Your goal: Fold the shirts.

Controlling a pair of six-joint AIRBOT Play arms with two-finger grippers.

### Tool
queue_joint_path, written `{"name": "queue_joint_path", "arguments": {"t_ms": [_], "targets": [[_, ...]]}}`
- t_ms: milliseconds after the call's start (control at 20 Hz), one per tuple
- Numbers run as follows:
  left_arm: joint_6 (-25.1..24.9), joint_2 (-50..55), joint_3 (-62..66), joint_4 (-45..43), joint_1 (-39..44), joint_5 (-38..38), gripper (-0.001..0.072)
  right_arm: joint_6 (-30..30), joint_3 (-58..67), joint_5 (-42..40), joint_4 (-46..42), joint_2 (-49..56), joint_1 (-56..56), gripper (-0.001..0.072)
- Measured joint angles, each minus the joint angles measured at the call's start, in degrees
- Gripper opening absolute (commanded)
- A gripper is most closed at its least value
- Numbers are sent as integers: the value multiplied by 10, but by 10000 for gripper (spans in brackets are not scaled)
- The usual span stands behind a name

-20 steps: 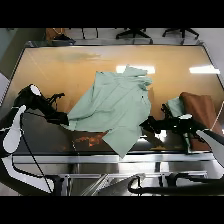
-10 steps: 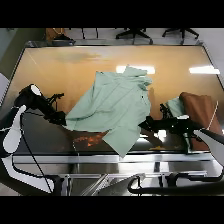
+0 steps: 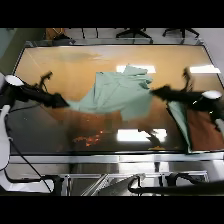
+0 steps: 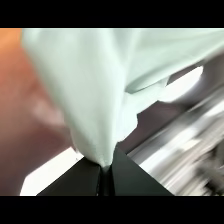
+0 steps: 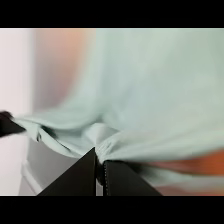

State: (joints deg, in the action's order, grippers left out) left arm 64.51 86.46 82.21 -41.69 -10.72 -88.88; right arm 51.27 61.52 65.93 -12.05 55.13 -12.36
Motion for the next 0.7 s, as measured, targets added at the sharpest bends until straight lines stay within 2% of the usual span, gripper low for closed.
{"name": "queue_joint_path", "arguments": {"t_ms": [150,250,400,550,700], "targets": [[12,-89,85,186,-27,35,10,1,199,18,38,-43,-16,13],[26,-150,134,252,-41,75,11,15,332,17,43,-57,-21,13],[40,-238,190,301,-65,126,11,49,478,1,16,-65,-24,13],[65,-307,217,279,-100,155,12,71,542,-1,-3,-71,-25,13],[119,-352,213,170,-121,154,12,81,565,6,-14,-64,-25,13]]}}
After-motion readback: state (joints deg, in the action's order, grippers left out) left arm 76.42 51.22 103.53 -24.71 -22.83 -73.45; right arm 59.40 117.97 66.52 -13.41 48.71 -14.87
